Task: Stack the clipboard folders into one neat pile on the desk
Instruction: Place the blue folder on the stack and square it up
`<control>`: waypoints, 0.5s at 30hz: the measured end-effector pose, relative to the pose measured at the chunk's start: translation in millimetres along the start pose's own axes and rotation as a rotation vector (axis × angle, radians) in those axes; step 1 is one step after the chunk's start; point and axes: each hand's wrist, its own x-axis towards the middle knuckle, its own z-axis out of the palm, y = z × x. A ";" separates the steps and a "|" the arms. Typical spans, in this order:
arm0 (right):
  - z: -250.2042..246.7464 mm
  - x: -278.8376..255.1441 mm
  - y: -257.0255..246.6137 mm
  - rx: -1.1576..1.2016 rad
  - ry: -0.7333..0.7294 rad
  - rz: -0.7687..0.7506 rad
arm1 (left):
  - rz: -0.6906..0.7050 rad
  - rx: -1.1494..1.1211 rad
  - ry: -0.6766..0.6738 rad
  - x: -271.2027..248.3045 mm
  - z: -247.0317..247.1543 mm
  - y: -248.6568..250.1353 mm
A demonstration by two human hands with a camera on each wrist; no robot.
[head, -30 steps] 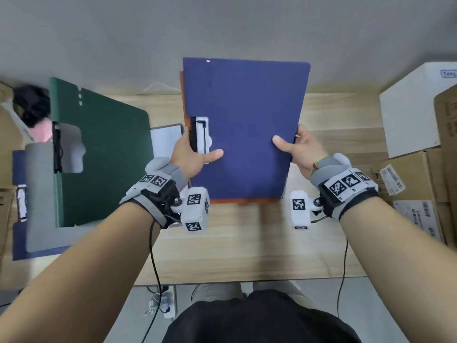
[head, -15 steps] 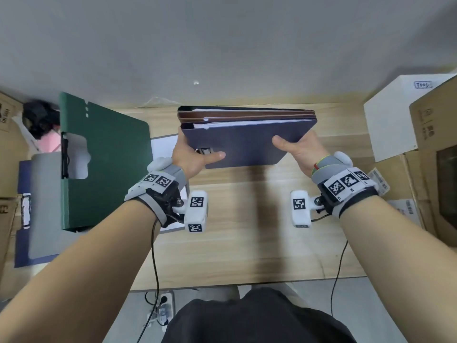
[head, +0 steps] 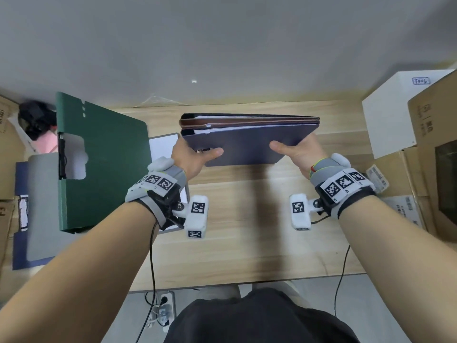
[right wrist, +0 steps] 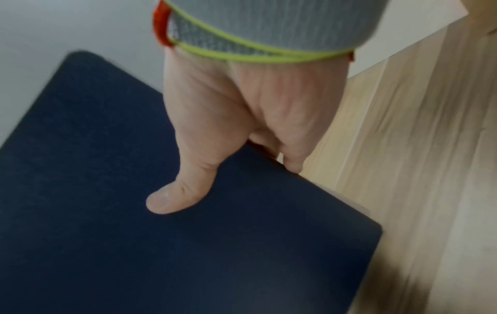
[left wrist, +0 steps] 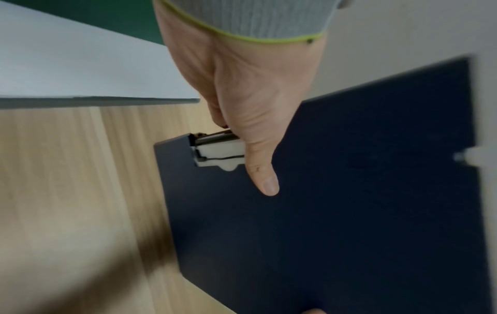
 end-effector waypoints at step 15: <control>-31.1 23.7 26.7 -0.415 -0.038 0.314 | -0.227 0.330 -0.168 40.1 58.9 -33.1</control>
